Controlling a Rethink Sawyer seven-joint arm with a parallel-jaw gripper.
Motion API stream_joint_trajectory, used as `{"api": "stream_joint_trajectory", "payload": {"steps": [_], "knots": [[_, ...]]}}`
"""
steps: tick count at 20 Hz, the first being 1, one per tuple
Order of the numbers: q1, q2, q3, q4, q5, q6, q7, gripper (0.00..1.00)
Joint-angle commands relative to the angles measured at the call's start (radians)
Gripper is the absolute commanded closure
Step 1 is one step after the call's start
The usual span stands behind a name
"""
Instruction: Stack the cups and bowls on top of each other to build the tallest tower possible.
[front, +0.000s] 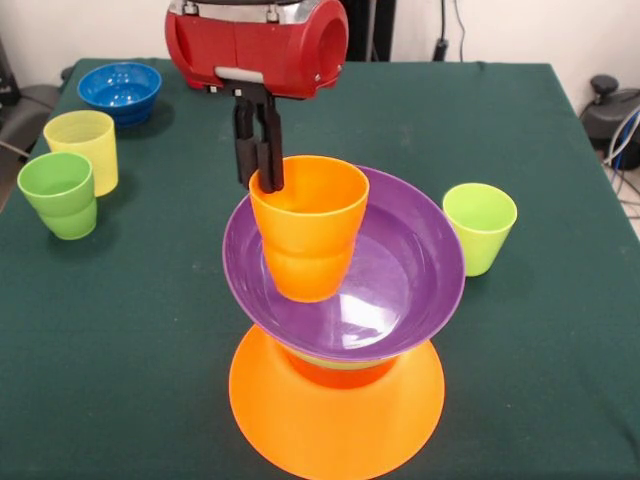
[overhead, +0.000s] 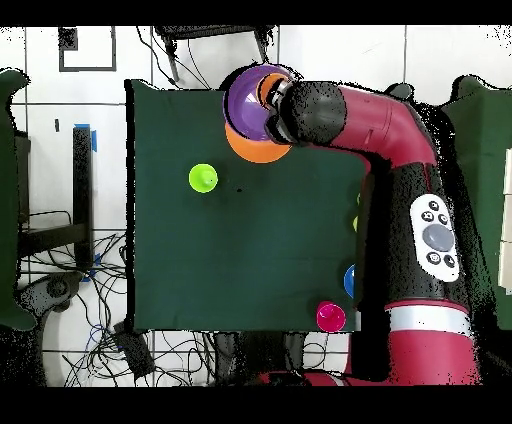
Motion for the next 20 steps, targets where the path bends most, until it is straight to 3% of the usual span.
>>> {"api": "stream_joint_trajectory", "payload": {"steps": [1, 11, 20], "knots": [[0.043, 0.007, -0.029, 0.124, 0.007, -0.028, 0.144, 1.0], [0.045, -0.021, -0.054, 0.217, 0.036, -0.044, 0.152, 1.0], [0.055, -0.011, -0.065, 0.224, 0.06, -0.074, 0.142, 1.0]]}}
